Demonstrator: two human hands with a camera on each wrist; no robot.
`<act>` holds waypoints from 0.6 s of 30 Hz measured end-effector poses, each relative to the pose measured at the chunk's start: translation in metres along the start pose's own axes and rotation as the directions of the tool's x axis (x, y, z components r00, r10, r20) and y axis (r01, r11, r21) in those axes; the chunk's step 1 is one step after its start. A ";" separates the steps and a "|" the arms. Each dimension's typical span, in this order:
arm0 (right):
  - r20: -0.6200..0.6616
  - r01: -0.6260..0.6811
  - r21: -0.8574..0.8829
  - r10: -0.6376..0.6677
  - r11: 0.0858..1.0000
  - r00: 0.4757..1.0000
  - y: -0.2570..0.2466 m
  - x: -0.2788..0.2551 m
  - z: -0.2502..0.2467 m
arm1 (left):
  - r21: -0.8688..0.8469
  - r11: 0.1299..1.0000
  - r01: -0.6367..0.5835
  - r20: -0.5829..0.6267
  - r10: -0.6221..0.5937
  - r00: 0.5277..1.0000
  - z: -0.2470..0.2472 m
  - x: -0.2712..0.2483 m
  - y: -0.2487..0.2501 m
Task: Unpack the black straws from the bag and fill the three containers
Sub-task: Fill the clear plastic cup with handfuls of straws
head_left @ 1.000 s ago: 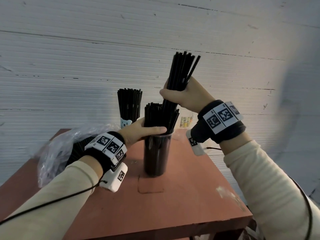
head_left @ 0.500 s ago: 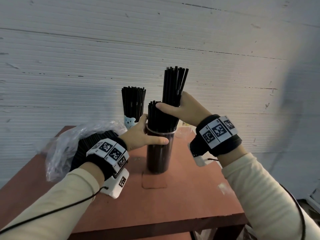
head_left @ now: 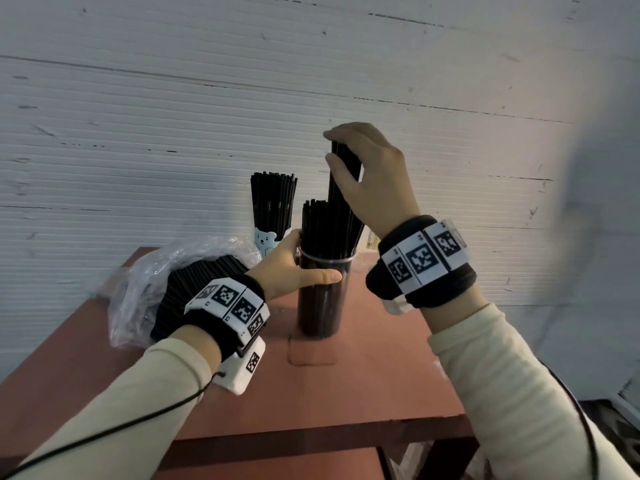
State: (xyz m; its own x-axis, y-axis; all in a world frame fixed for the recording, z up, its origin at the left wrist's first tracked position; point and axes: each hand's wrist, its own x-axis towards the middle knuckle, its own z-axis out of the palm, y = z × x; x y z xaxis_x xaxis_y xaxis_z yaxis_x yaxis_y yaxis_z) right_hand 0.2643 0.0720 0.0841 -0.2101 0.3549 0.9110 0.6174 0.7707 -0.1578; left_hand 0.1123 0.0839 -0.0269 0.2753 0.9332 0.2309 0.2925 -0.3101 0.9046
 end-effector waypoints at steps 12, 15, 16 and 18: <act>-0.024 -0.054 0.026 0.055 0.998 0.998 -0.002 -0.025 0.008 | 0.012 1.000 0.009 -0.071 -0.009 0.997 0.005 -0.005 0.003; -0.035 -0.069 0.033 0.070 0.997 0.997 -0.002 -0.028 0.011 | -0.003 1.000 0.009 -0.072 -0.010 0.997 0.006 -0.006 0.005; -0.043 -0.074 0.035 0.075 0.997 0.996 -0.002 -0.029 0.012 | -0.002 1.000 0.009 -0.068 -0.009 0.998 0.006 -0.006 0.005; -0.058 -0.085 0.042 0.088 0.995 0.994 -0.001 -0.032 0.012 | 0.004 1.000 0.010 -0.063 -0.010 0.998 0.005 -0.007 0.006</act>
State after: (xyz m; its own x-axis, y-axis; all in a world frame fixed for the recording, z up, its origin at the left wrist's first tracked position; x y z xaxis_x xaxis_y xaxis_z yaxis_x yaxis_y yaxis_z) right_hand 0.2609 0.0661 0.0503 -0.1111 0.3901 0.9140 0.6009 0.7590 -0.2509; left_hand 0.1170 0.0750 -0.0250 0.2145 0.9457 0.2442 0.2985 -0.3015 0.9055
